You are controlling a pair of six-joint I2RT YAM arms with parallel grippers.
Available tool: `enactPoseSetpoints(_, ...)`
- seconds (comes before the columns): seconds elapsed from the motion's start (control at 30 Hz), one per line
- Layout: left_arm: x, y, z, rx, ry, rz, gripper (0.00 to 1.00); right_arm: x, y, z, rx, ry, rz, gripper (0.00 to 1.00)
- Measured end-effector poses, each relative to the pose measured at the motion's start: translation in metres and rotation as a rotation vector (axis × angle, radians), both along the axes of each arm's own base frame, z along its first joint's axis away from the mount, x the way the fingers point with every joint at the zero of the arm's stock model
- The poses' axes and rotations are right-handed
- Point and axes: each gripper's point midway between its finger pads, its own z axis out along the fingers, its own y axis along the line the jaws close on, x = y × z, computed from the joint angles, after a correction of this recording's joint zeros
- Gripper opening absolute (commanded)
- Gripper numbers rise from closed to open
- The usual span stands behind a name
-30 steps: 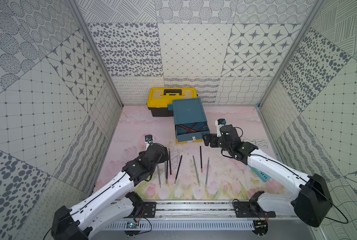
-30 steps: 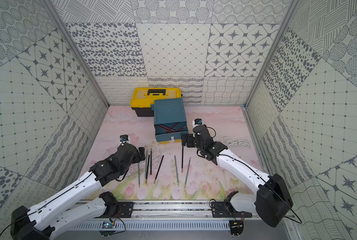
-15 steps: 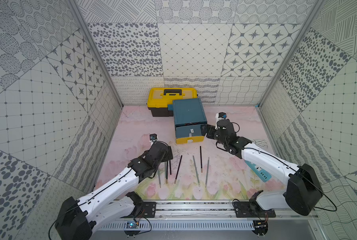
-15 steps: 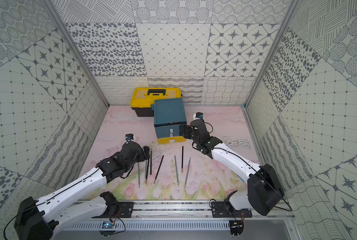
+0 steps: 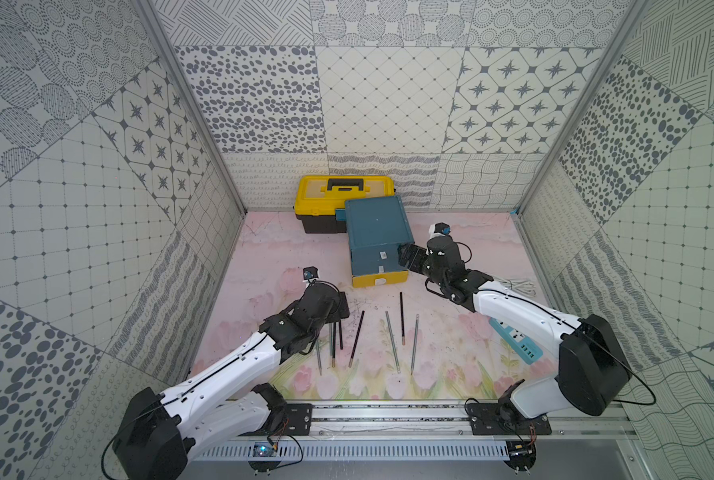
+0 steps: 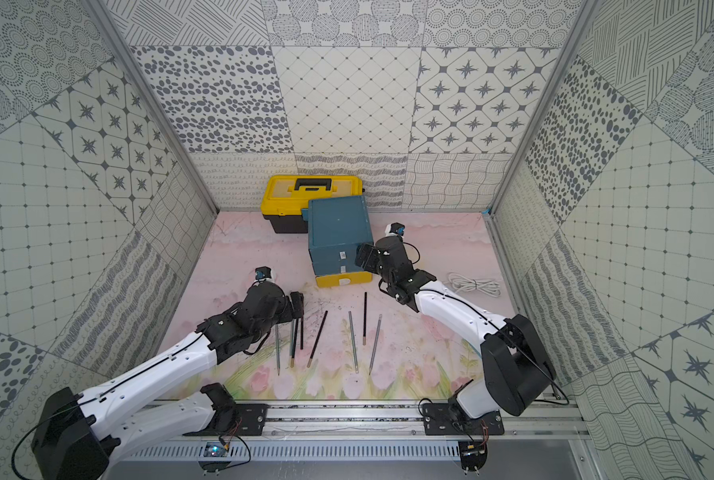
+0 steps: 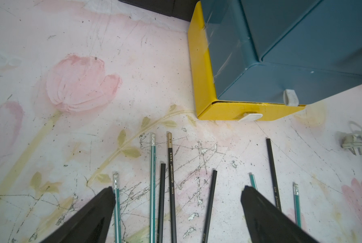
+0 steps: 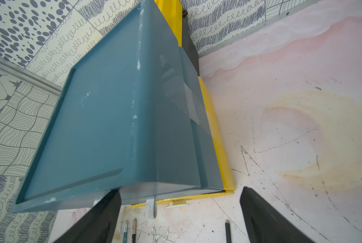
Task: Please place the pencils in the drawer according to their color
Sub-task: Close the drawer in the storage box, then open the drawer in the storage box.
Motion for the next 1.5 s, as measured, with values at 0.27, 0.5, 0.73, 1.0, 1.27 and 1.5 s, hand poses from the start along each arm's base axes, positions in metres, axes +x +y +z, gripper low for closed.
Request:
enactPoseSetpoints(0.27,0.0,-0.001,-0.002,-0.008,0.009,-0.002,0.99,-0.003,-0.001,-0.004,0.034,0.008,-0.014,0.91)
enactPoseSetpoints(0.5,-0.003,0.0,-0.007,-0.015,0.02,0.013,0.99,-0.024,-0.013,-0.011,0.077,0.035,-0.017,0.94)
enactPoseSetpoints(0.73,-0.007,0.007,-0.015,-0.029,0.042,0.058,0.99,-0.048,-0.002,-0.03,0.142,0.082,0.046,0.87)
enactPoseSetpoints(1.0,-0.014,0.012,-0.021,-0.066,0.046,0.092,0.99,-0.063,0.02,-0.055,0.212,0.117,0.083,0.66)
enactPoseSetpoints(1.27,-0.016,0.014,-0.021,-0.088,0.043,0.109,0.99,-0.051,0.049,-0.073,0.281,0.11,0.125,0.5)
enactPoseSetpoints(1.5,-0.016,0.015,-0.021,-0.091,0.042,0.115,0.99,-0.042,0.07,-0.073,0.32,0.076,0.155,0.47)
